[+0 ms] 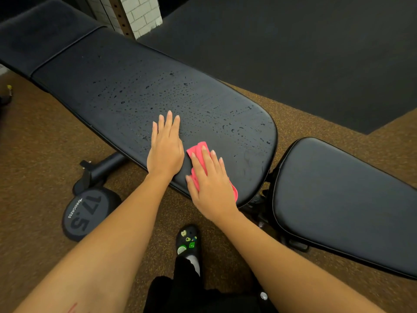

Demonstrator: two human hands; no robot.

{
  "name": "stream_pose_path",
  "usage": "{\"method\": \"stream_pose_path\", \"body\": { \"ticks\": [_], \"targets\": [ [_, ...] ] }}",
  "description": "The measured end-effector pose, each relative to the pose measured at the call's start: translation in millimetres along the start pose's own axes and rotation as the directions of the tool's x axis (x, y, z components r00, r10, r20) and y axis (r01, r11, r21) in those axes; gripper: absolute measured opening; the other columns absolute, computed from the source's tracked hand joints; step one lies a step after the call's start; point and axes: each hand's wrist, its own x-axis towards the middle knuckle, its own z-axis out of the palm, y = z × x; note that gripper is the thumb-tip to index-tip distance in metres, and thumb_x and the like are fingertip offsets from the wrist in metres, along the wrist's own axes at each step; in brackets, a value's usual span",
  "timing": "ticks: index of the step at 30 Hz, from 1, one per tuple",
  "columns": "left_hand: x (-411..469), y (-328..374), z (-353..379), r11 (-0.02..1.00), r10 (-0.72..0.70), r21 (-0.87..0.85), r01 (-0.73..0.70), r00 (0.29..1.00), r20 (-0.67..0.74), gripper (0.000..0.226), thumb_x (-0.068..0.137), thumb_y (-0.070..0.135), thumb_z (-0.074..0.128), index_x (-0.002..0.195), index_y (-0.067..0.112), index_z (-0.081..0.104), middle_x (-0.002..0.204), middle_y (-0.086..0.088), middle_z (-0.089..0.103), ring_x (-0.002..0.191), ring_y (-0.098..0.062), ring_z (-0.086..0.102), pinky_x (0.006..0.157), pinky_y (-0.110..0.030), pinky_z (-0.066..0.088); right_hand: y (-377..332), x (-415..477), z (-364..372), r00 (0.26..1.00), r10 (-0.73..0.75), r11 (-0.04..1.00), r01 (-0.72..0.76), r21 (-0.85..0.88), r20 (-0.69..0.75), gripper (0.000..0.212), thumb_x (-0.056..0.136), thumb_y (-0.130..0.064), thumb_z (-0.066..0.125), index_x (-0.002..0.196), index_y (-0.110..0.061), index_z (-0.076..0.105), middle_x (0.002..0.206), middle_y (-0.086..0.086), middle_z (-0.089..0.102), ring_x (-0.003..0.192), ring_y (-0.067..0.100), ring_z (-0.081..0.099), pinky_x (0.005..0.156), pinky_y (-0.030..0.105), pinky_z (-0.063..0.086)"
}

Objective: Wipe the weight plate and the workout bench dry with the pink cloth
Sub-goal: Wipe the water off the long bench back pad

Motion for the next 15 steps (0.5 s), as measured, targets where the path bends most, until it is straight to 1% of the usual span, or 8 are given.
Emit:
{"method": "stream_pose_path", "body": {
  "ticks": [2, 4, 6, 7, 9, 11, 13, 15],
  "targets": [
    [0.6, -1.2, 2.1, 1.000, -0.005, 0.011, 0.005, 1.000, 0.008, 0.053, 0.098, 0.009, 0.029, 0.147, 0.003, 0.013, 0.156, -0.015, 0.014, 0.144, -0.029, 0.009, 0.118, -0.037, 0.001, 13.9, -14.1, -2.9, 1.000, -0.011, 0.999, 0.011, -0.032, 0.008, 0.055, 0.094, -0.040, 0.034, 0.143, -0.014, 0.037, 0.148, 0.014, 0.036, 0.136, 0.034, 0.034, 0.111, 0.051, 0.023],
    [-0.1, -2.0, 3.5, 1.000, -0.009, 0.021, 0.008, 1.000, 0.018, 0.052, 0.098, 0.010, 0.028, 0.147, 0.002, 0.012, 0.155, -0.014, 0.015, 0.144, -0.027, 0.011, 0.118, -0.035, 0.002, 34.8, -18.3, -8.1, 1.000, 0.019, 0.996, -0.021, -0.086, -0.022, 0.054, 0.093, -0.041, 0.035, 0.141, -0.015, 0.041, 0.146, 0.014, 0.040, 0.133, 0.035, 0.038, 0.110, 0.054, 0.023],
    [-0.8, -1.9, 3.8, 1.000, -0.014, 0.022, 0.013, 0.999, 0.030, 0.051, 0.099, 0.012, 0.027, 0.148, 0.003, 0.012, 0.156, -0.013, 0.015, 0.144, -0.026, 0.010, 0.118, -0.034, 0.002, 57.1, -14.6, -13.9, 0.993, 0.094, 0.985, -0.103, -0.136, -0.069, 0.055, 0.093, -0.043, 0.033, 0.140, -0.016, 0.043, 0.145, 0.014, 0.041, 0.134, 0.038, 0.036, 0.110, 0.056, 0.021],
    [-0.9, -1.6, 3.7, 1.000, -0.015, 0.021, 0.014, 0.999, 0.035, 0.051, 0.100, 0.013, 0.026, 0.148, 0.003, 0.012, 0.156, -0.013, 0.015, 0.145, -0.025, 0.010, 0.118, -0.034, 0.001, 65.9, -11.0, -17.4, 0.985, 0.152, 0.977, -0.162, -0.137, -0.080, 0.056, 0.093, -0.043, 0.032, 0.141, -0.016, 0.041, 0.147, 0.014, 0.039, 0.135, 0.039, 0.032, 0.111, 0.056, 0.019],
    [-0.5, -1.4, 3.9, 1.000, -0.019, 0.005, 0.019, 0.999, 0.037, 0.049, 0.100, 0.014, 0.025, 0.148, 0.005, 0.015, 0.156, -0.012, 0.015, 0.145, -0.024, 0.010, 0.118, -0.033, 0.001, 72.5, -3.8, -20.5, 0.960, 0.270, 0.959, -0.275, -0.070, -0.078, 0.058, 0.093, -0.043, 0.031, 0.144, -0.015, 0.036, 0.151, 0.015, 0.031, 0.140, 0.040, 0.020, 0.113, 0.053, 0.012],
    [0.5, -0.9, 3.4, 0.999, -0.029, -0.013, 0.029, 0.999, 0.031, 0.048, 0.101, 0.017, 0.024, 0.147, 0.005, 0.019, 0.155, -0.012, 0.018, 0.144, -0.024, 0.011, 0.118, -0.033, 0.003, 62.8, -3.5, -17.7, 0.935, 0.341, 0.940, -0.340, 0.025, -0.096, 0.059, 0.093, -0.040, 0.034, 0.144, -0.010, 0.035, 0.151, 0.020, 0.026, 0.141, 0.042, 0.013, 0.115, 0.050, 0.007],
    [1.1, 0.3, 3.0, 0.999, -0.033, -0.028, 0.034, 0.999, 0.021, 0.046, 0.101, 0.018, 0.025, 0.145, 0.004, 0.025, 0.154, -0.013, 0.020, 0.144, -0.025, 0.014, 0.119, -0.034, 0.005, 47.1, -11.8, -12.6, 0.928, 0.349, 0.937, -0.344, 0.058, -0.132, 0.059, 0.094, -0.040, 0.035, 0.142, -0.007, 0.037, 0.150, 0.023, 0.027, 0.141, 0.044, 0.014, 0.115, 0.048, 0.007],
    [1.1, 0.5, 2.4, 0.999, -0.032, -0.033, 0.032, 0.999, 0.013, 0.046, 0.101, 0.019, 0.026, 0.144, 0.004, 0.028, 0.154, -0.013, 0.022, 0.144, -0.026, 0.015, 0.118, -0.034, 0.006, 36.5, -23.0, -9.6, 0.948, 0.294, 0.956, -0.293, 0.030, -0.118, 0.060, 0.094, -0.043, 0.031, 0.143, -0.009, 0.035, 0.149, 0.022, 0.029, 0.141, 0.043, 0.016, 0.114, 0.047, 0.009]
  ]
}}
